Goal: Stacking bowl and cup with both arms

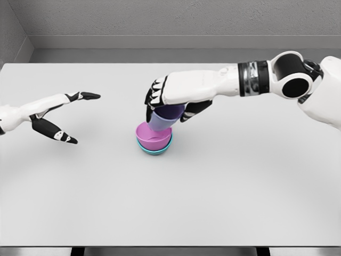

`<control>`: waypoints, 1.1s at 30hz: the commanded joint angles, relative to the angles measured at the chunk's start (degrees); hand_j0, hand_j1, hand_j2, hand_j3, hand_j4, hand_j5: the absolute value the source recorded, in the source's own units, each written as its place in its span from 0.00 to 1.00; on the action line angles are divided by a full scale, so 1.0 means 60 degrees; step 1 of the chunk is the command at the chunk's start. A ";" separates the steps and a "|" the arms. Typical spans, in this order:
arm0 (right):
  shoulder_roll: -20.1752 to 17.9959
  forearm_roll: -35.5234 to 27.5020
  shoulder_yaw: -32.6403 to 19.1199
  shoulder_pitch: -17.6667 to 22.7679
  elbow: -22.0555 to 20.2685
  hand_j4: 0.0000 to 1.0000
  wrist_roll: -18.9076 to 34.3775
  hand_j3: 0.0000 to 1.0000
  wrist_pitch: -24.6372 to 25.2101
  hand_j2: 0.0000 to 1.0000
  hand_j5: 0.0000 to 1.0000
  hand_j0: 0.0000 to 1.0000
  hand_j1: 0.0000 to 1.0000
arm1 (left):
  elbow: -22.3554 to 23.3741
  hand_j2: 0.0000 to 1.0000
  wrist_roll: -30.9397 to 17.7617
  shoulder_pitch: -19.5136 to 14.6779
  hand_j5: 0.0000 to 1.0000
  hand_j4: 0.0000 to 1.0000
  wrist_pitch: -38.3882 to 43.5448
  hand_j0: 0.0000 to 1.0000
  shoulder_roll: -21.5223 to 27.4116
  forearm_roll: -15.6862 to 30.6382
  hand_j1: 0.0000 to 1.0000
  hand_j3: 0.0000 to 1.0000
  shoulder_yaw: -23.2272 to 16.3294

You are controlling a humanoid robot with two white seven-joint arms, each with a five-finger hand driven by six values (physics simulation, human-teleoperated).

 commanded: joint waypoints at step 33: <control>0.0082 -0.0023 0.0123 0.0044 -0.0104 0.90 0.0005 0.90 0.0025 0.90 0.90 0.90 0.90 | 0.0072 1.00 -0.0009 0.0000 1.00 1.00 0.0017 1.00 0.0010 0.0077 1.00 1.00 0.0056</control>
